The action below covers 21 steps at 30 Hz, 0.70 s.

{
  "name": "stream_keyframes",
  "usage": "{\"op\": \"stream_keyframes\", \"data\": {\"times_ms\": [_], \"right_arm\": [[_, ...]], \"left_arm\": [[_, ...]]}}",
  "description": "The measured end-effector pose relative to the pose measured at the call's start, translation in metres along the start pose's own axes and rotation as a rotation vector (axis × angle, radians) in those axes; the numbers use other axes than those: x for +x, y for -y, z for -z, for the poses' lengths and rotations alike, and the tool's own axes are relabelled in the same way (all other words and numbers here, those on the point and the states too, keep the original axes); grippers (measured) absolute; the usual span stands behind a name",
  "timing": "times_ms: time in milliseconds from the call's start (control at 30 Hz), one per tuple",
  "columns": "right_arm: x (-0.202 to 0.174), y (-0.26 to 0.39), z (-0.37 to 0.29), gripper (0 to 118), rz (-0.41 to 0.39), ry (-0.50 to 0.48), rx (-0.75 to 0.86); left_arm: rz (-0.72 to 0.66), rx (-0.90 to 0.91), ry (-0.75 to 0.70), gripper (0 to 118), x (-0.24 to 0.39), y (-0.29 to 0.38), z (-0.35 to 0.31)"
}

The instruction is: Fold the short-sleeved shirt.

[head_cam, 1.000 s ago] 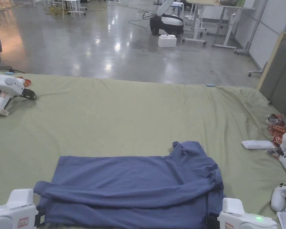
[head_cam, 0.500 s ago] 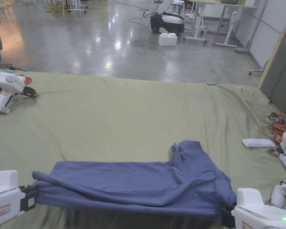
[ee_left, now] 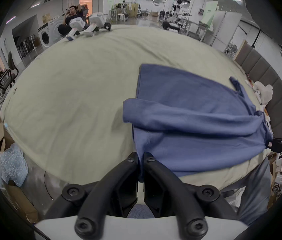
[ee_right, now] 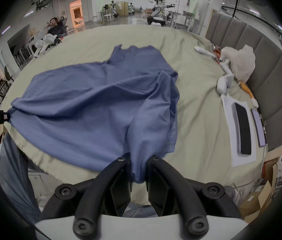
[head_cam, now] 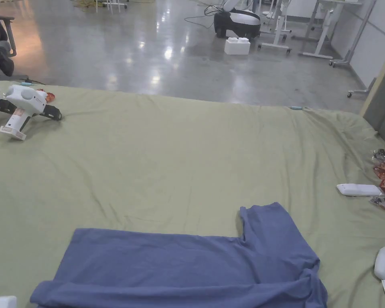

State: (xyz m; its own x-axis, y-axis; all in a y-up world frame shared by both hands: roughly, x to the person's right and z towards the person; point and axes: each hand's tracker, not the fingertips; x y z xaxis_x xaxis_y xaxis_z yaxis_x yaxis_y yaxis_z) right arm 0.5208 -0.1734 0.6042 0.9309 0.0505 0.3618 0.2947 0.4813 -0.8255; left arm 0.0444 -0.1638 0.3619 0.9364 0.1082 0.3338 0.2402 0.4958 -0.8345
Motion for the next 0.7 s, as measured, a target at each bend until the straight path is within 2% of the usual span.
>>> {"op": "stream_keyframes", "data": {"times_ms": [167, 233, 267, 333, 367, 400, 433, 467, 633, 700], "right_arm": [[-0.003, 0.005, 0.015, 14, 0.017, 0.017, -0.013], [-0.007, 0.002, 0.012, 19, 0.015, 0.028, -0.013], [-0.008, 0.002, 0.009, 27, 0.012, 0.044, -0.011], [-0.009, -0.002, 0.0, 61, 0.013, 0.088, 0.001], [-0.009, -0.006, -0.007, 75, 0.02, 0.119, 0.028], [-0.01, -0.011, -0.016, 81, 0.035, 0.13, 0.077], [-0.01, -0.016, -0.025, 81, 0.053, 0.123, 0.142], [-0.011, -0.024, -0.034, 81, 0.063, 0.109, 0.206], [-0.024, -0.064, -0.062, 81, 0.098, 0.097, 0.497], [-0.033, -0.078, -0.07, 80, 0.115, 0.071, 0.605]], "left_arm": [[0.016, -0.015, -0.014, 1, 0.004, 0.0, 0.015], [0.023, -0.013, -0.02, 2, 0.006, -0.001, 0.012], [0.024, -0.01, -0.021, 5, 0.006, -0.002, 0.011], [0.023, 0.011, -0.02, 23, 0.005, -0.006, 0.007], [0.021, 0.032, -0.034, 33, 0.007, -0.006, 0.003], [0.021, 0.06, -0.043, 47, 0.008, -0.01, -0.001], [0.024, 0.089, -0.047, 55, 0.009, -0.015, -0.005], [0.023, 0.128, -0.044, 57, 0.012, -0.021, -0.009], [0.047, 0.339, 0.004, 56, 0.042, -0.053, -0.034], [0.072, 0.417, 0.007, 51, 0.056, -0.067, -0.042]]}}
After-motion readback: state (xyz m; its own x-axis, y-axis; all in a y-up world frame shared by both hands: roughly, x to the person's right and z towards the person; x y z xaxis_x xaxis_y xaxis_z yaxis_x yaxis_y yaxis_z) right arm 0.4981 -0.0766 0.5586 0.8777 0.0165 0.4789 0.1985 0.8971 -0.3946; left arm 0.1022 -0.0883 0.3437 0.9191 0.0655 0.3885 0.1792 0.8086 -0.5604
